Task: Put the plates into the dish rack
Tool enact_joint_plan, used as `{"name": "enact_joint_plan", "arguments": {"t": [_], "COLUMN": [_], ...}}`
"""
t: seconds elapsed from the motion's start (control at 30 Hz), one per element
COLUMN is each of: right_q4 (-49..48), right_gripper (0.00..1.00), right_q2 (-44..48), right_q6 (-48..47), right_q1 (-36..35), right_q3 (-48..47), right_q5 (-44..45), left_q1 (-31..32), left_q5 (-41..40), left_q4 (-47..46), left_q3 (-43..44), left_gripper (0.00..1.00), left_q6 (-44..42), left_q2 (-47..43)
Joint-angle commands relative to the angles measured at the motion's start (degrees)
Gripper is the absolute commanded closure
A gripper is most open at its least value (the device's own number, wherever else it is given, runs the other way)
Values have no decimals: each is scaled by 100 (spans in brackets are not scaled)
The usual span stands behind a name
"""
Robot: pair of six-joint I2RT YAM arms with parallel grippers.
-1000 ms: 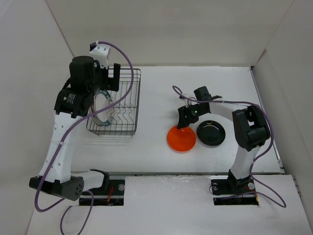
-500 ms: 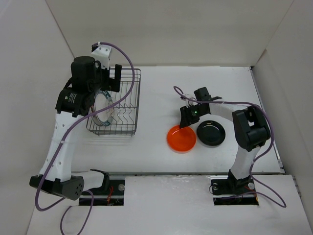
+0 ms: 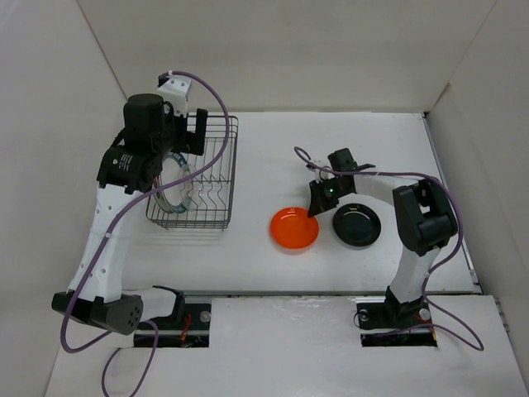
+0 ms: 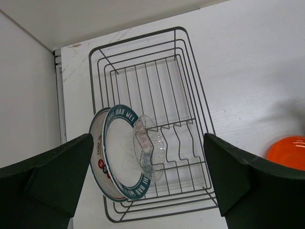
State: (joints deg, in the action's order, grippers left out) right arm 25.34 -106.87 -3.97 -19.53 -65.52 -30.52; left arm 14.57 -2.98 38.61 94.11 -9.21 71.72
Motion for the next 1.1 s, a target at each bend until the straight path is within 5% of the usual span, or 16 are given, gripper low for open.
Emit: {"name": "enact_joint_plan", "arguments": {"t": [0.0, 0.33, 0.6, 0.9, 1.07], "right_q4": [23, -300, -1646, -2270, -3588], "right_gripper": [95, 100, 100, 100, 100], "right_q2": [17, 210, 1036, 1589, 2563], "right_q6": [-17, 255, 2123, 3120, 3517], "right_q1": [-7, -7, 397, 529, 415], "right_q3": [83, 30, 320, 443, 917], "right_q5": [397, 460, 433, 670, 319], "left_q1": [20, 20, 20, 20, 20], "left_q5": [87, 35, 394, 1914, 3205], "left_q4": [-126, -187, -292, -714, -1039], "left_q3": [178, 73, 73, -32, -164], "left_gripper": [0, 0, 0, 0, 0], "left_q6": [-98, -98, 60, 130, -18], "left_q2": [-53, -53, 52, 210, 605]}}
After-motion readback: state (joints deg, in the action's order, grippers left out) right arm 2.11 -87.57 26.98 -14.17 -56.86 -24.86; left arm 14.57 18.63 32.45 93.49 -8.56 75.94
